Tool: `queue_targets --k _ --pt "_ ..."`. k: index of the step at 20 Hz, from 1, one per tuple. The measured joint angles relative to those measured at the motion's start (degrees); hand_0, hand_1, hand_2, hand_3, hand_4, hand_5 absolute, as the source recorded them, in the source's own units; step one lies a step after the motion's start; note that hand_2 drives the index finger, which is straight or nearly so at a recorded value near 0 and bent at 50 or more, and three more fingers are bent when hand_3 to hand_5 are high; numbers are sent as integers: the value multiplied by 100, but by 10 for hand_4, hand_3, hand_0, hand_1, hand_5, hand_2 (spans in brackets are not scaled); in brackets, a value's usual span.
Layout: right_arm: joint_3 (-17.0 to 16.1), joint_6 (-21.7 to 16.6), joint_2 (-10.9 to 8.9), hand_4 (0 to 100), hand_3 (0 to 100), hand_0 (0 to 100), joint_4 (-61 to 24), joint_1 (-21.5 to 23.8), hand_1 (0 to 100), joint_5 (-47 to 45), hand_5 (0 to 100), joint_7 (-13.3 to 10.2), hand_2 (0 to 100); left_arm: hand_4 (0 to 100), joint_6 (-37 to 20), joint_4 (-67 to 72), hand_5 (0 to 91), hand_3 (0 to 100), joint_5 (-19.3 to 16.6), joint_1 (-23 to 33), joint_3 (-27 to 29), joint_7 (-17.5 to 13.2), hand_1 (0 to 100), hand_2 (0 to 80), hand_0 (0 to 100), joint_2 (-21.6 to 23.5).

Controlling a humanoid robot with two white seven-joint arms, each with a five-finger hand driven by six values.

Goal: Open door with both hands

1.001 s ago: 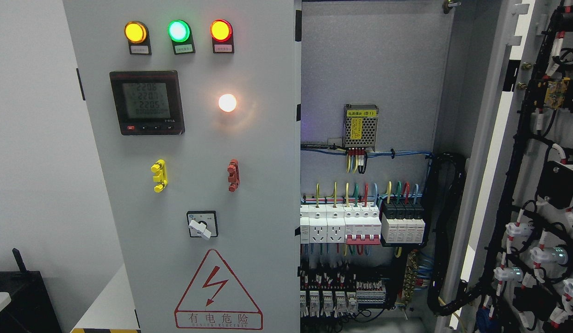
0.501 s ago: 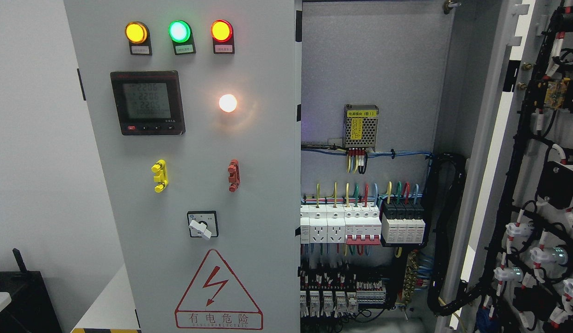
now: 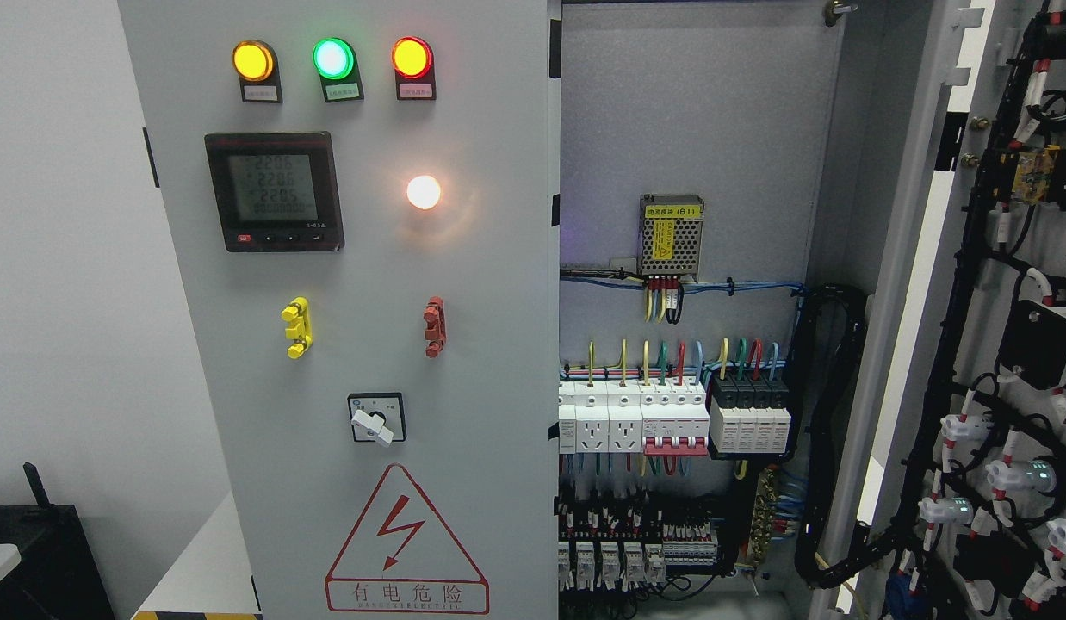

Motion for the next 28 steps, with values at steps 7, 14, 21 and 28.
queue_targets --k 7,14,21,28 --pt "0 0 0 0 0 0 1 0 0 0 0 0 0 43 -75 1084 0 0 -288 -20 109 -26 0 0 0 -544" --pt "0 0 0 0 0 0 0 0 0 0 0 0 0 42 -91 2384 0 0 -769 -178 352 -19 0 0 0 -1244" --pt "0 0 0 0 0 0 1 0 0 0 0 0 0 42 -92 3622 0 0 -1464 -399 1018 -6 0 0 0 -2014" --pt "-1 0 0 0 0 0 0 0 0 0 0 0 0 42 -112 4552 0 0 -1837 -498 1604 19 0 0 0 -2666"
